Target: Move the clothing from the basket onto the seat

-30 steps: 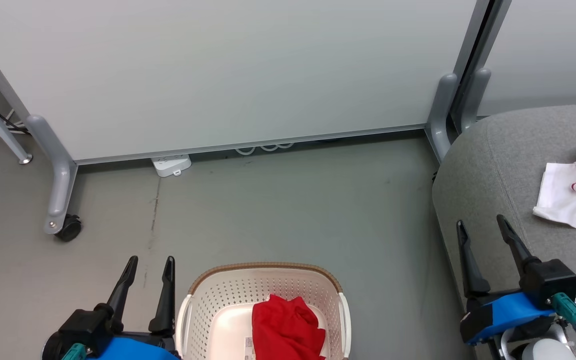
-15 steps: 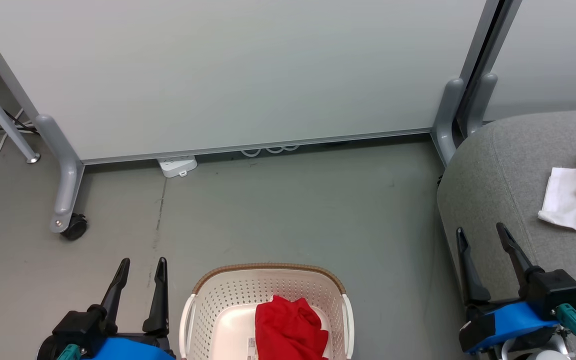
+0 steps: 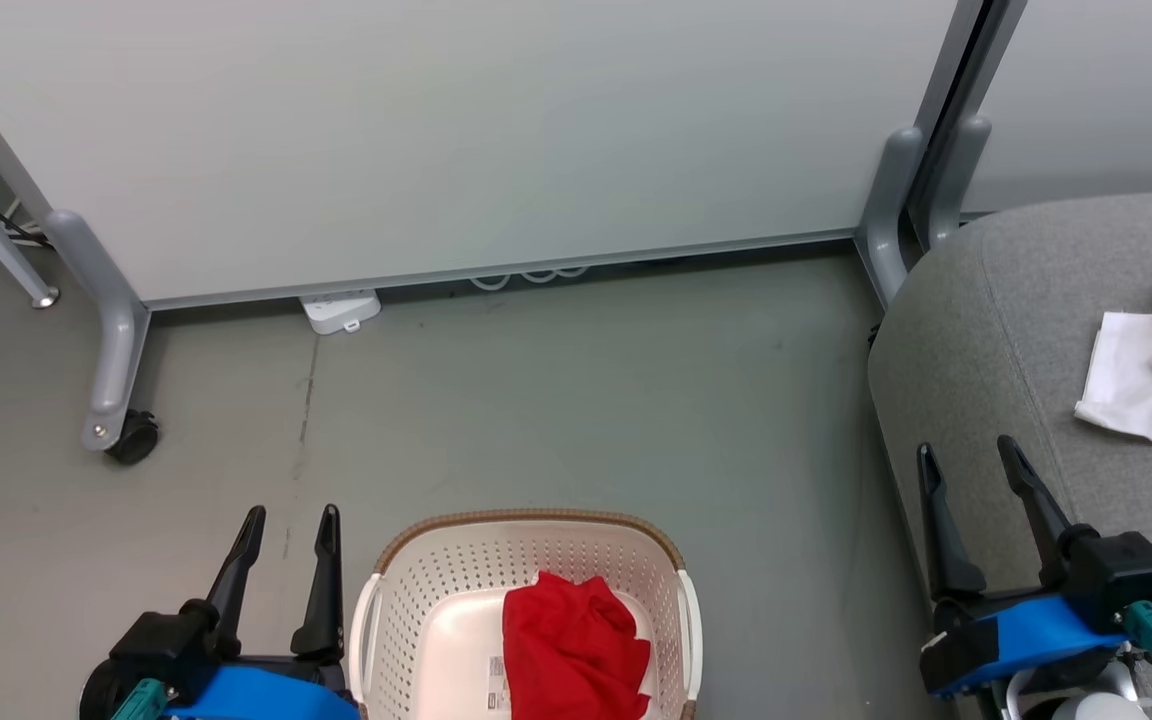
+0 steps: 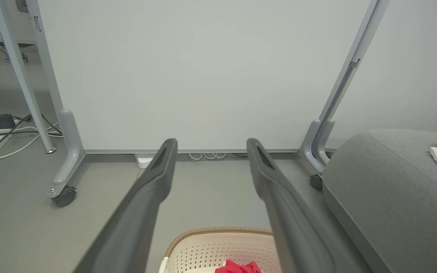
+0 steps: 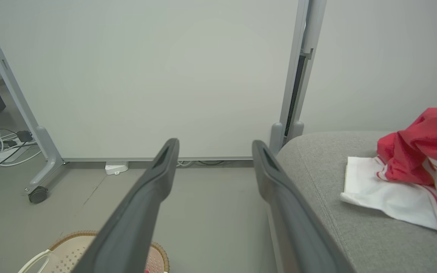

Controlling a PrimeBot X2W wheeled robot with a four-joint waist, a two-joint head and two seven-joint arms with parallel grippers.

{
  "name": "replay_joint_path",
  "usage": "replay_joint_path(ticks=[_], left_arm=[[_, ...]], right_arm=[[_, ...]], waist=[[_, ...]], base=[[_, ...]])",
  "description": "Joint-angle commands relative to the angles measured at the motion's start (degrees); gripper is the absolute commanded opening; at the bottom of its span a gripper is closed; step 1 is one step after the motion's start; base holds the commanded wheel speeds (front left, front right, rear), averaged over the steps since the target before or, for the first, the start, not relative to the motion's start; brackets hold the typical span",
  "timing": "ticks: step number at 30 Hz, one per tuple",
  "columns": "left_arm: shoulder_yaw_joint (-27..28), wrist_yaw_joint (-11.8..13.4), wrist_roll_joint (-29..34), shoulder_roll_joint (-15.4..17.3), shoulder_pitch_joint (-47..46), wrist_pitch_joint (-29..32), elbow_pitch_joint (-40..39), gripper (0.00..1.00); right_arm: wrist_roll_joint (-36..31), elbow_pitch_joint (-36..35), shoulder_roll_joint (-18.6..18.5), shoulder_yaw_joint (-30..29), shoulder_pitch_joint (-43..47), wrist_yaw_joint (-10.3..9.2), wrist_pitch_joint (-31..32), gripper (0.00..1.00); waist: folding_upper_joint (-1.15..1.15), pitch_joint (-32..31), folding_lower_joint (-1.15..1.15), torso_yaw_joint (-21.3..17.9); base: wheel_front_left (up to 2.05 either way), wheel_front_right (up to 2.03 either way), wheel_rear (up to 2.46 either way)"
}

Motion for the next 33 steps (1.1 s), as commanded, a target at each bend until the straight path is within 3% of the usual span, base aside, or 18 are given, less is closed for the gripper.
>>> replay_joint_path(ticks=[1, 6, 16, 33], left_arm=[[-0.26, -0.25, 0.27, 0.14, -1.18, -0.15, -0.25, 1.0], [-1.38, -0.25, 0.5, 0.28, -2.72, -0.15, 0.35, 1.0], [-5.62, -0.25, -0.24, 1.42, -10.11, -0.15, 5.36, 1.0], [-11.78, -0.24, -1.95, 4.12, -28.0, -0.15, 30.42, 1.0]], right_arm=[[-0.02, -0.61, 0.2, 0.21, -0.92, -0.06, -0.23, 1.0], [0.16, -1.56, 0.2, 0.72, -2.52, -0.06, -0.35, 1.0], [0.08, -4.42, 0.18, 2.23, -8.69, -0.06, -0.8, 1.0], [1.88, -4.62, 0.19, 7.11, -17.64, -0.06, -3.87, 1.0]], waist=[[0.0, 1.29, 0.0, -0.32], [0.0, 4.38, 0.0, -0.97], [0.0, 18.15, 0.0, -4.45], [0.0, 37.51, 0.0, -13.26]], base=[[0.0, 0.0, 0.0], [0.0, 0.0, 0.0], [0.0, 0.0, 0.0], [0.0, 0.0, 0.0]])
